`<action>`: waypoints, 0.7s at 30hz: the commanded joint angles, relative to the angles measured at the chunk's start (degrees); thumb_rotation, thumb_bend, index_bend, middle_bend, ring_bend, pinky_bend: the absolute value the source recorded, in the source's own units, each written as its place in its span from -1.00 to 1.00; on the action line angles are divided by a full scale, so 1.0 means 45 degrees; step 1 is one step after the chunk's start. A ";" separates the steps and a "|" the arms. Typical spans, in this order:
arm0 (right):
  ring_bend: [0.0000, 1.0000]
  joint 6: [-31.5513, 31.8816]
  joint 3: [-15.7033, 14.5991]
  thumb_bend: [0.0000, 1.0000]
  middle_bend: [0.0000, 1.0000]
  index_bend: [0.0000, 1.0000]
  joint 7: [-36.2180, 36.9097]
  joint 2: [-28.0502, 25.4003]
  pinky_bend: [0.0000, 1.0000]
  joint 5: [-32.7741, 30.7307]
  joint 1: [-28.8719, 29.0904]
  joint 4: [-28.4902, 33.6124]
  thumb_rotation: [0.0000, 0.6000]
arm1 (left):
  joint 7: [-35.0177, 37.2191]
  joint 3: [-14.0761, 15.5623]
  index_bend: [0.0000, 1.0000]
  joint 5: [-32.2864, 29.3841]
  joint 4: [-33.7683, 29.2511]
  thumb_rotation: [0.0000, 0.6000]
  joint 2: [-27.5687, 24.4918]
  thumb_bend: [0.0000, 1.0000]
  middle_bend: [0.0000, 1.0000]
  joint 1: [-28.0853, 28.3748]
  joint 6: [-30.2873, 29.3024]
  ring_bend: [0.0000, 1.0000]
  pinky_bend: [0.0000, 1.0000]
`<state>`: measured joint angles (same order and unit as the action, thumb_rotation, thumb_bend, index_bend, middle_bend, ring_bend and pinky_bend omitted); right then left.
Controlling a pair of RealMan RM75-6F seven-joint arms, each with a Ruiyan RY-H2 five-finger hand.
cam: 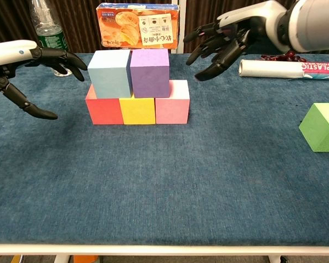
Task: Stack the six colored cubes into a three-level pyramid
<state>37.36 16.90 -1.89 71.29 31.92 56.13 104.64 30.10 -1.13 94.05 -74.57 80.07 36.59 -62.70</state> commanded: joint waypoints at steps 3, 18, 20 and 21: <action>-1.00 0.0004 -0.0092 -0.60 -0.63 -1.00 0.0320 0.0646 -1.00 0.0288 0.0225 -0.0447 1.00 | -0.0031 0.0039 -0.63 -0.0041 -0.0012 1.00 0.0020 -0.84 -0.54 0.0078 0.0041 -0.75 -0.68; -1.00 0.0265 -0.0404 -0.60 -0.63 -1.00 0.0439 0.1045 -1.00 0.0285 0.0637 -0.0665 1.00 | 0.0008 0.0230 -0.63 -0.0131 0.0037 1.00 0.0048 -0.84 -0.54 0.0274 0.0161 -0.79 -0.69; -1.00 0.0302 -0.0437 -0.60 -0.63 -1.00 0.0461 0.1054 -1.00 0.0260 0.0658 -0.0661 1.00 | 0.0013 0.0246 -0.63 -0.0157 0.0062 1.00 0.0069 -0.84 -0.54 0.0302 0.0196 -0.79 -0.69; -1.00 0.0292 -0.0449 -0.60 -0.63 -1.00 0.0469 0.1060 -1.00 0.0259 0.0674 -0.0664 1.00 | 0.0028 0.0248 -0.63 -0.0172 0.0070 1.00 0.0079 -0.84 -0.54 0.0310 0.0200 -0.79 -0.69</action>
<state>38.67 14.89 0.22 76.05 33.09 59.16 101.66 30.22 -0.01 93.28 -74.27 80.42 37.97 -61.81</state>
